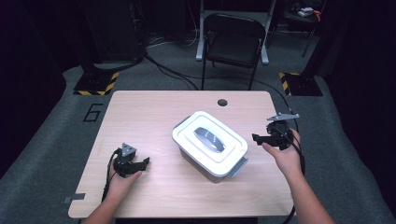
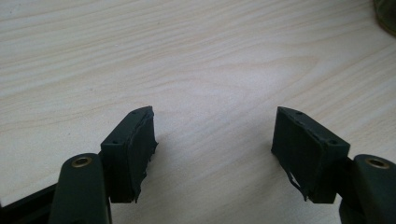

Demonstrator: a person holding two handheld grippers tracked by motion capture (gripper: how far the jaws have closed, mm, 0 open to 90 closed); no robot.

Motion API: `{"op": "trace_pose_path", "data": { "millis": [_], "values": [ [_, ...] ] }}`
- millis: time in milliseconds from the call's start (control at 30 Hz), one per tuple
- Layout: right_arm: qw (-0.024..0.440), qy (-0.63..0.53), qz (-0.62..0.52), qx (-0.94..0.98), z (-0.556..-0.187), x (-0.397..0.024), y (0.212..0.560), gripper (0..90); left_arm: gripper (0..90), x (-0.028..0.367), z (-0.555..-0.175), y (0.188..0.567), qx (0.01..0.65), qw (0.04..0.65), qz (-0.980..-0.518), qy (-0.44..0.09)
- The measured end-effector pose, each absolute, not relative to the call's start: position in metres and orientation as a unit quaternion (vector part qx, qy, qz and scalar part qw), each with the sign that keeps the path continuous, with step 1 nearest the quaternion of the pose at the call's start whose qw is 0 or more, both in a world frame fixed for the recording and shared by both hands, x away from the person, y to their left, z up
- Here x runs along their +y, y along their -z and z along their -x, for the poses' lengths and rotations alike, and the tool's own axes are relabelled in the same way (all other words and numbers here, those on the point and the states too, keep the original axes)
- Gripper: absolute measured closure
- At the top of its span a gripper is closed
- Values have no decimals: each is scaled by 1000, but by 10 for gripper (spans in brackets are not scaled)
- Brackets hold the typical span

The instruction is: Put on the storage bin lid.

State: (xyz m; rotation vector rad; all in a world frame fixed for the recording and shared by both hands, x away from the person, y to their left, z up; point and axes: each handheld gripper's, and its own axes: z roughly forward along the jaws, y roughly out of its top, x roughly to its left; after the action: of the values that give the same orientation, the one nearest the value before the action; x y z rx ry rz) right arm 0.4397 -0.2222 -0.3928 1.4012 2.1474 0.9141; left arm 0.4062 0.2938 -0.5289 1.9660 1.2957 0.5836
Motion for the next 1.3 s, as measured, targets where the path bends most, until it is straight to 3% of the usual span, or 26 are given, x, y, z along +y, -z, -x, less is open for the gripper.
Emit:
{"op": "trace_pose_path", "data": {
  "millis": [1300],
  "values": [
    [194,-324,-551,744,-408,-244,467,316,299,294,-406,529,501,351,-759,-225]
  ]
}}
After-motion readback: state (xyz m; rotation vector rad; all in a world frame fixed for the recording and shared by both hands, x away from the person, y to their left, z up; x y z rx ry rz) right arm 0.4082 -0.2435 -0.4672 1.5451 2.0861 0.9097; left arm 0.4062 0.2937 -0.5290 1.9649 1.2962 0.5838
